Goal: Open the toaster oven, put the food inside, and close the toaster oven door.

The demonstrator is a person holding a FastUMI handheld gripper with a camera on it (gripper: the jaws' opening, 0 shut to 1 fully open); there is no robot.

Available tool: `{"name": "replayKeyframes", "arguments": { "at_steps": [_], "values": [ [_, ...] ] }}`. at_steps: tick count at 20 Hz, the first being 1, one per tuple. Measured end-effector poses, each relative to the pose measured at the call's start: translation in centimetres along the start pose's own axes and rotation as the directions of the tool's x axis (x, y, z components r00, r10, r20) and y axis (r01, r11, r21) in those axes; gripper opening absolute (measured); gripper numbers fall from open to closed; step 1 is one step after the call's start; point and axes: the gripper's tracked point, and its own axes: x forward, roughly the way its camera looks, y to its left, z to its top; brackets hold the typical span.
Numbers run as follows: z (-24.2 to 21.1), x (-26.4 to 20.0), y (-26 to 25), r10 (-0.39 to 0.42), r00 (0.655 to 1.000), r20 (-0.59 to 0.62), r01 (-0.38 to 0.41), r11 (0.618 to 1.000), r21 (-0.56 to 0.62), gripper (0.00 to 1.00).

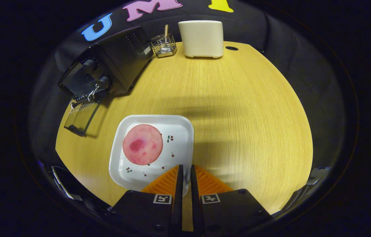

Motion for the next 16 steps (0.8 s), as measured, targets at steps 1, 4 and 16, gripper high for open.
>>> {"name": "replayKeyframes", "arguments": {
  "at_steps": [1,4,16],
  "values": [
    [0.1,-0.1,0.1,0.011,1.0,-0.005,-0.011,1.0,0.017,0.18],
    [0.1,0.7,0.2,0.102,0.993,-0.063,-0.096,0.991,0.093,0.08],
    [-0.8,-0.5,1.8,0.254,0.963,-0.087,-0.186,0.865,0.467,0.05]
  ]
}}
